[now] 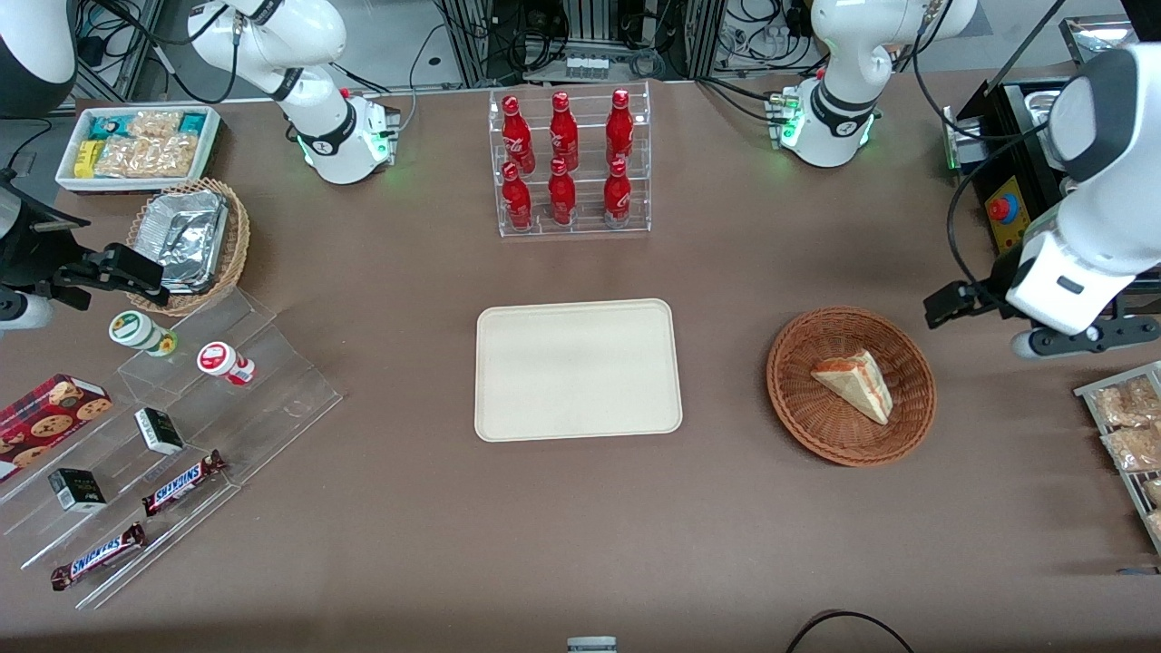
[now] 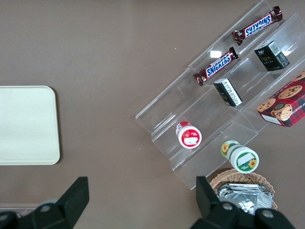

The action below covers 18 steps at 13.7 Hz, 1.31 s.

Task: Place sandwich from basket to tray
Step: 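Move the left gripper over the wicker basket toward the sandwich, then lower the left gripper and close it on the wrapped sandwich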

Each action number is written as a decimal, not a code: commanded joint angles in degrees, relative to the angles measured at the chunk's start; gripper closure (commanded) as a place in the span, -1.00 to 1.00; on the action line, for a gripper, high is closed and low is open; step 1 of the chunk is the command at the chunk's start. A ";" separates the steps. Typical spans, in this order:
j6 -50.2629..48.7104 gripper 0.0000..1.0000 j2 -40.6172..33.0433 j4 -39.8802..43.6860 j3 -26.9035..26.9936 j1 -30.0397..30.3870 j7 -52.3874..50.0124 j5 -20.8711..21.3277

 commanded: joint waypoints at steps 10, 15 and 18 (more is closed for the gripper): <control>23.06 -1.00 5.85 -16.75 -0.55 -0.22 -24.57 0.60; 28.40 -1.00 7.09 -18.59 -0.64 -0.22 -28.80 0.60; 33.58 -1.00 7.18 -22.36 -0.73 -0.13 -28.98 0.07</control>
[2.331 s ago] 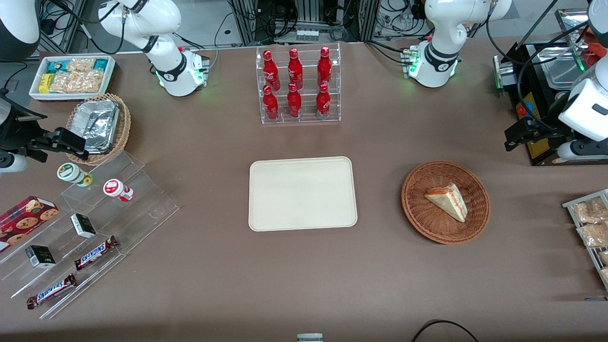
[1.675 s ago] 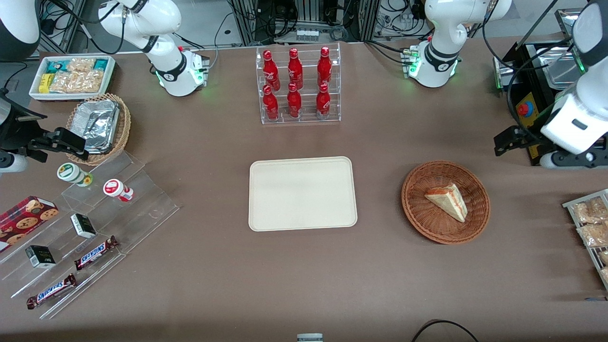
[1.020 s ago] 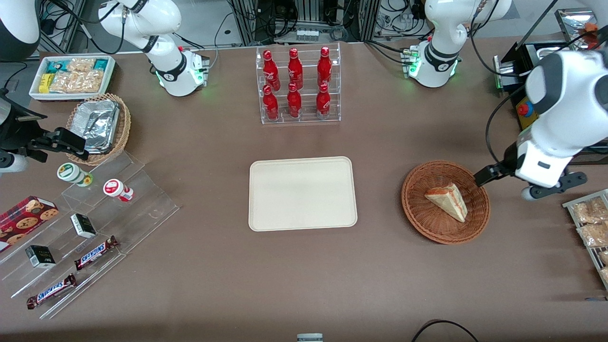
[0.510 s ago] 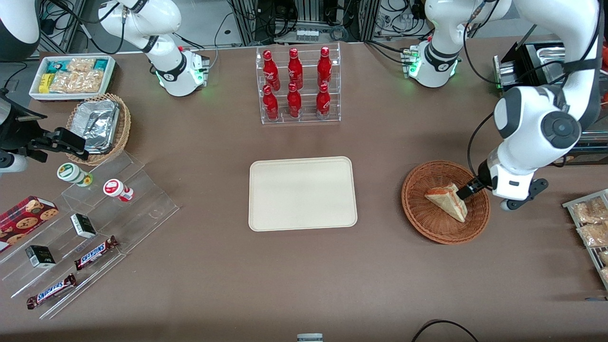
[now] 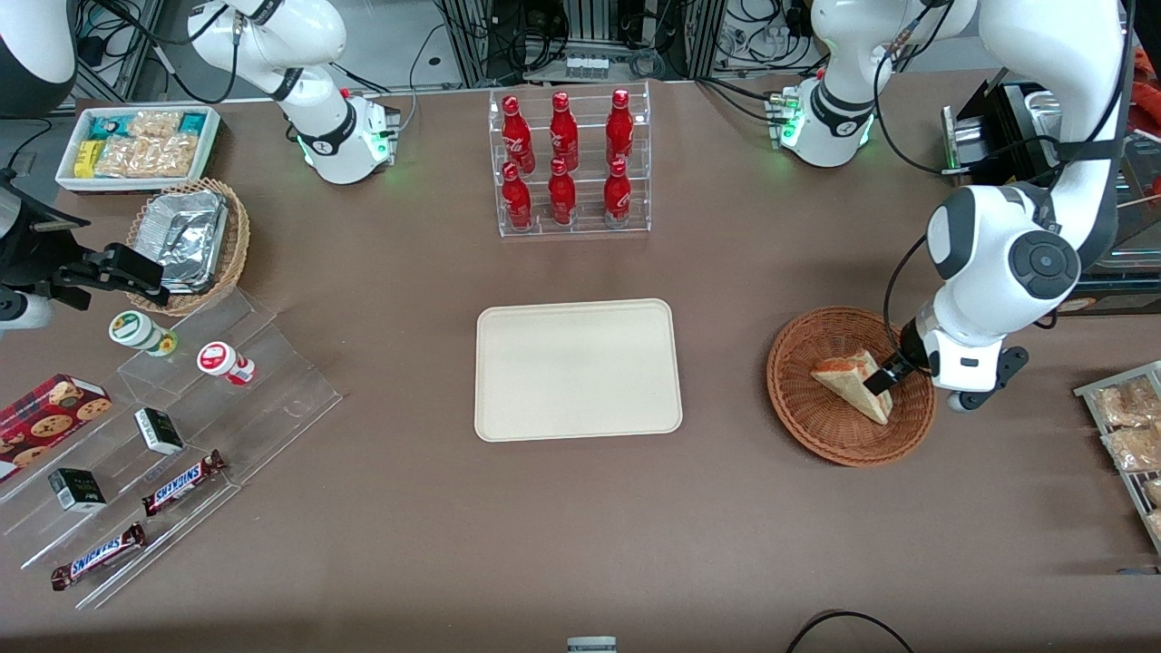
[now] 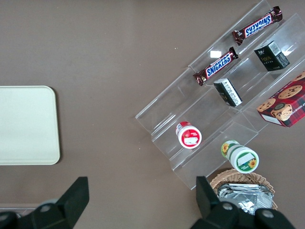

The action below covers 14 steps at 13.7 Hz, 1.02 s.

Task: Place sandwich from basket to tray
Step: 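Lower the left gripper and close it on the wrapped sandwich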

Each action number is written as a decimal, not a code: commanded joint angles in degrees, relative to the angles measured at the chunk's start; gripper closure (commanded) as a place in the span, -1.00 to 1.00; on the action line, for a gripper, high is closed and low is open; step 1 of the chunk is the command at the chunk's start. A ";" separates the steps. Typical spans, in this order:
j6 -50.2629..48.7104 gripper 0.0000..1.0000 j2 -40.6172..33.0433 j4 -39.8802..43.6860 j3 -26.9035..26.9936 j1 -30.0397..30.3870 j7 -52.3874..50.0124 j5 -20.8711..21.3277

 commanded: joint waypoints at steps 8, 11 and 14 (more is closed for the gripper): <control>7.54 -1.00 1.07 -4.82 -0.37 -0.14 -3.10 -0.44; 9.30 -1.00 1.77 -5.61 -0.37 -1.19 -5.39 -0.80; 9.56 -1.00 2.30 -6.05 -0.37 -1.37 -5.65 -0.71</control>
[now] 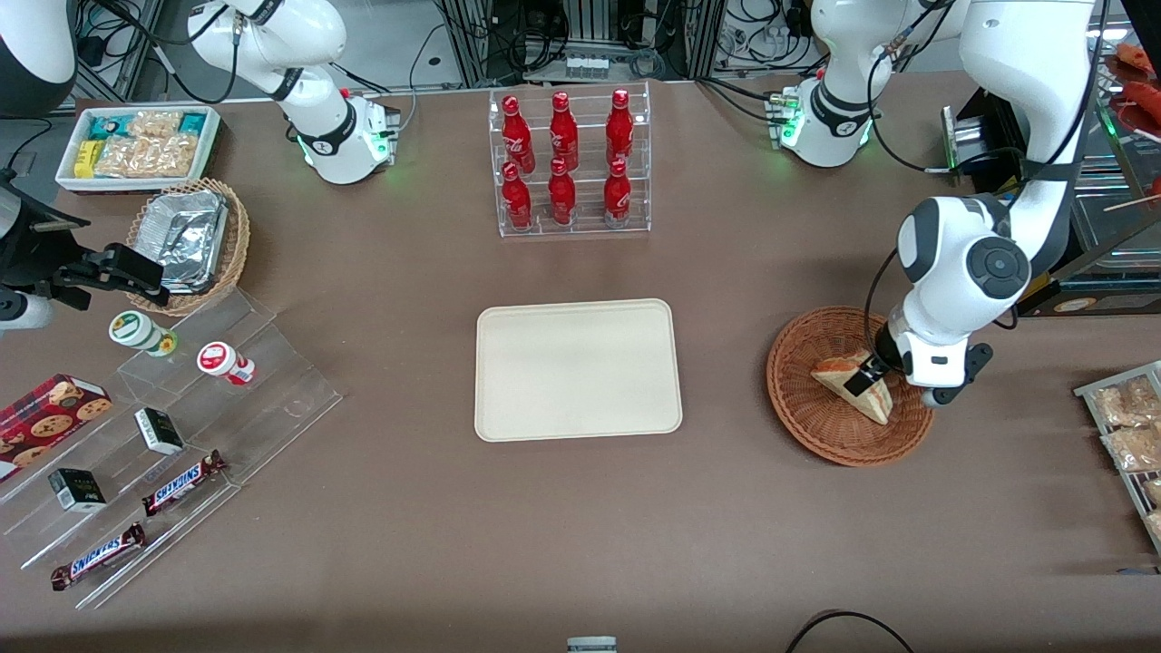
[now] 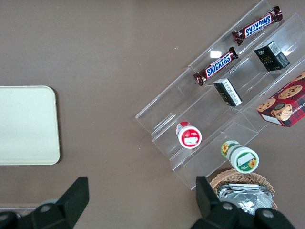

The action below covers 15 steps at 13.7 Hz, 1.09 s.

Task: Place sandwich from basket to tray
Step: 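Lower the left gripper and close it on the wrapped sandwich, then lift the sandwich and carry it with the left gripper over the cream tray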

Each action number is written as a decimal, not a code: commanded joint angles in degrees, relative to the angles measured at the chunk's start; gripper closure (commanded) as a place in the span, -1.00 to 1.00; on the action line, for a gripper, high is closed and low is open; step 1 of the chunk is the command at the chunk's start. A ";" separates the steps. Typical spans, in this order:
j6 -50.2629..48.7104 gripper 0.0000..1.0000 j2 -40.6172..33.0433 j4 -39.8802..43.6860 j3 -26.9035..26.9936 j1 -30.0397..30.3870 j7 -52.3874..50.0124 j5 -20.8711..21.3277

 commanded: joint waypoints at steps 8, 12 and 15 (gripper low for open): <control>5.61 -0.93 4.04 -0.94 0.33 -0.34 -1.79 -0.52; 5.43 0.53 4.39 -0.77 0.42 -0.34 -1.44 -0.43; 3.34 0.69 2.73 -0.16 0.50 -0.33 -1.00 0.35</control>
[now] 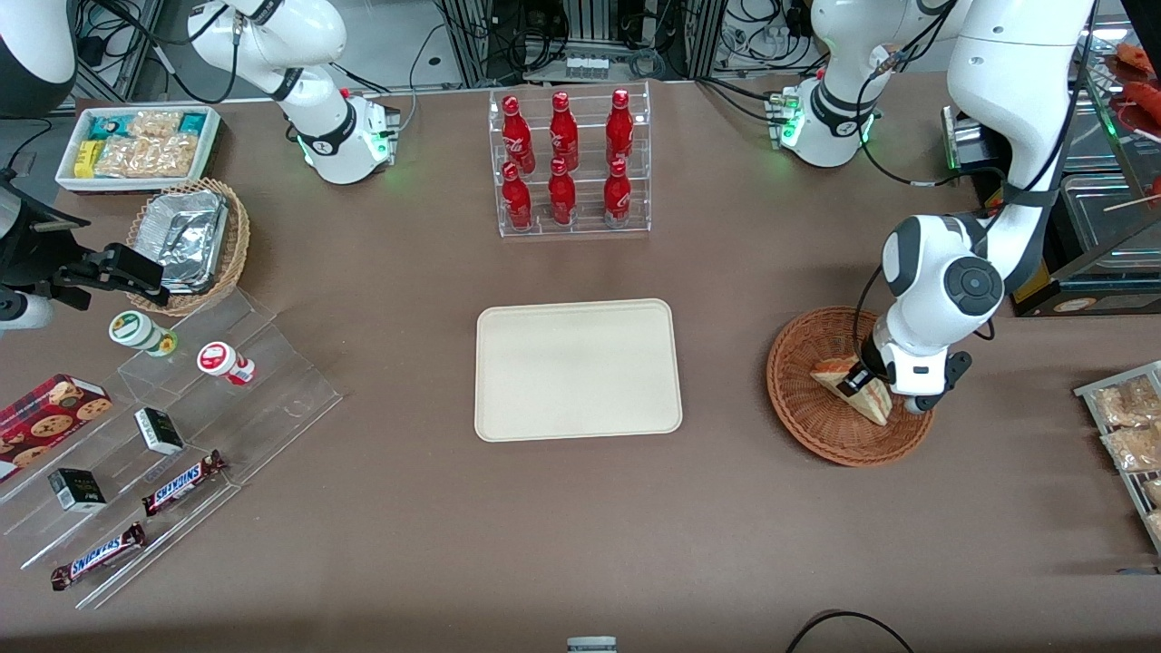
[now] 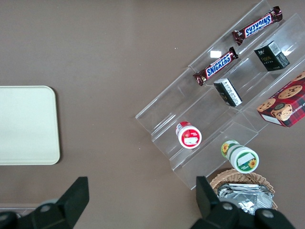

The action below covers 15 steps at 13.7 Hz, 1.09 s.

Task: Place sandwich from basket to tray
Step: 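Lift the sandwich and carry it with the left gripper over the cream tray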

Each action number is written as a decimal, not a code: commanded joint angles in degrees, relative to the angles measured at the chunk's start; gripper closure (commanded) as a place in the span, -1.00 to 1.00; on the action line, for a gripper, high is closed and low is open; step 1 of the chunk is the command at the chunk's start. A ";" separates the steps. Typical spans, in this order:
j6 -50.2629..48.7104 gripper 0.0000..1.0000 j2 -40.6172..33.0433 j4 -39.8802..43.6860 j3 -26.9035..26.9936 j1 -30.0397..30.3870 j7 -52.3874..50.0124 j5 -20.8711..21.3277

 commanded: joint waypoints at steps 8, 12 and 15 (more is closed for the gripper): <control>-25.54 0.69 -4.93 17.68 -0.86 -8.21 0.10 0.61; -27.40 0.68 -1.86 23.93 -1.12 -16.55 -0.42 0.44; -27.58 0.68 1.12 27.79 -1.04 -23.41 -0.51 0.61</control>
